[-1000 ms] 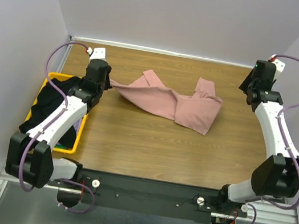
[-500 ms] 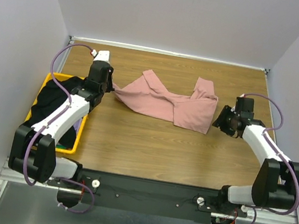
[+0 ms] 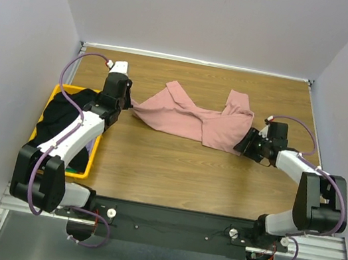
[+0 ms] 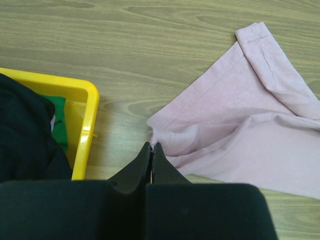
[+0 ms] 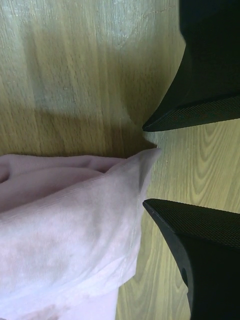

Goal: Fold and stack the t-shirts
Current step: Flatten the tshirt out, then fold the tshirt

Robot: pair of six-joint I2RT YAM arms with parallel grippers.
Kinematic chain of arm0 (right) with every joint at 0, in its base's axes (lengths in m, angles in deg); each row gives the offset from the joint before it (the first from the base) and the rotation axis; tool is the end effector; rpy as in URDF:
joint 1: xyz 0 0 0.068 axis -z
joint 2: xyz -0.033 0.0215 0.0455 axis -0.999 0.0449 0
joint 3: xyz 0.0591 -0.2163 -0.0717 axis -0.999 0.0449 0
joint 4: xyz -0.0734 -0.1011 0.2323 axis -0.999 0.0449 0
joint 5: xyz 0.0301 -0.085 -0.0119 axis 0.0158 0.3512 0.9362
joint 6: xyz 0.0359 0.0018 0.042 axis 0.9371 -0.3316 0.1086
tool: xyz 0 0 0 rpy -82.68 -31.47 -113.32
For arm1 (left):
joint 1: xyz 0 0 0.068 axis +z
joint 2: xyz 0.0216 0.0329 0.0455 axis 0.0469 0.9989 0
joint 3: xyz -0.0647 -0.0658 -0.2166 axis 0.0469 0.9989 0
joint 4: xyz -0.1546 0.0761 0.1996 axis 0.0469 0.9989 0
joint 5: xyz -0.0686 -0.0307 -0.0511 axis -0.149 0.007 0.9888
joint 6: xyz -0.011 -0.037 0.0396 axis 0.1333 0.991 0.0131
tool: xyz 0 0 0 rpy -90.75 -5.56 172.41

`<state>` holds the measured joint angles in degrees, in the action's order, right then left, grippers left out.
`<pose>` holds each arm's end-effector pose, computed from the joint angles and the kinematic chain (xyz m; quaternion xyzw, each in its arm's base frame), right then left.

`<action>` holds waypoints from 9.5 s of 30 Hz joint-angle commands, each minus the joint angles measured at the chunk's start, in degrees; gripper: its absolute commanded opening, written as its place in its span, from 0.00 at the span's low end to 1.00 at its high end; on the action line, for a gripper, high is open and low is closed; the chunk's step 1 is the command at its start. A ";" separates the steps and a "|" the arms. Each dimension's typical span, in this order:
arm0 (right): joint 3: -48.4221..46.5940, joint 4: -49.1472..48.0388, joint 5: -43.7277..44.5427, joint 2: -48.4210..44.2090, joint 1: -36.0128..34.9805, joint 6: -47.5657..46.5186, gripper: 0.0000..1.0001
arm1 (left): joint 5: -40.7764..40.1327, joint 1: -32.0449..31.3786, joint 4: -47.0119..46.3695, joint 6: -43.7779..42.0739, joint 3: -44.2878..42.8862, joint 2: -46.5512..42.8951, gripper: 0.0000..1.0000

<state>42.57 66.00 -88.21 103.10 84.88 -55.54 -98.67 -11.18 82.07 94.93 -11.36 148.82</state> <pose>0.2824 0.0231 0.1175 0.1169 0.9306 0.1994 0.2838 0.2999 -0.0649 0.2336 -0.0976 0.8604 -0.0391 0.4986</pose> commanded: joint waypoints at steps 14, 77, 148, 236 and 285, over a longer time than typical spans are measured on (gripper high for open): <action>3.29 -6.17 -7.62 3.45 0.96 0.15 0.50 | -0.63 0.42 -0.41 -0.66 0.35 -1.46 0.00; -32.27 2.64 32.55 -22.75 0.96 -20.96 0.04 | 3.23 1.65 1.89 -1.89 -23.92 -2.56 0.00; -1.02 25.82 10.49 -28.02 4.22 8.67 0.01 | 14.13 9.65 5.83 -4.96 -29.45 34.57 0.00; -3.56 -1.15 16.57 -6.49 7.90 13.86 0.49 | -3.97 4.29 7.95 -4.96 -27.34 30.71 0.56; 11.38 -17.43 2.66 -8.05 13.53 15.09 0.02 | 3.85 1.47 9.00 -5.05 -33.49 46.09 0.50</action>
<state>52.03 45.36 -87.40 98.68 98.04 -41.07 -94.65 -10.02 89.83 89.44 -43.77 193.85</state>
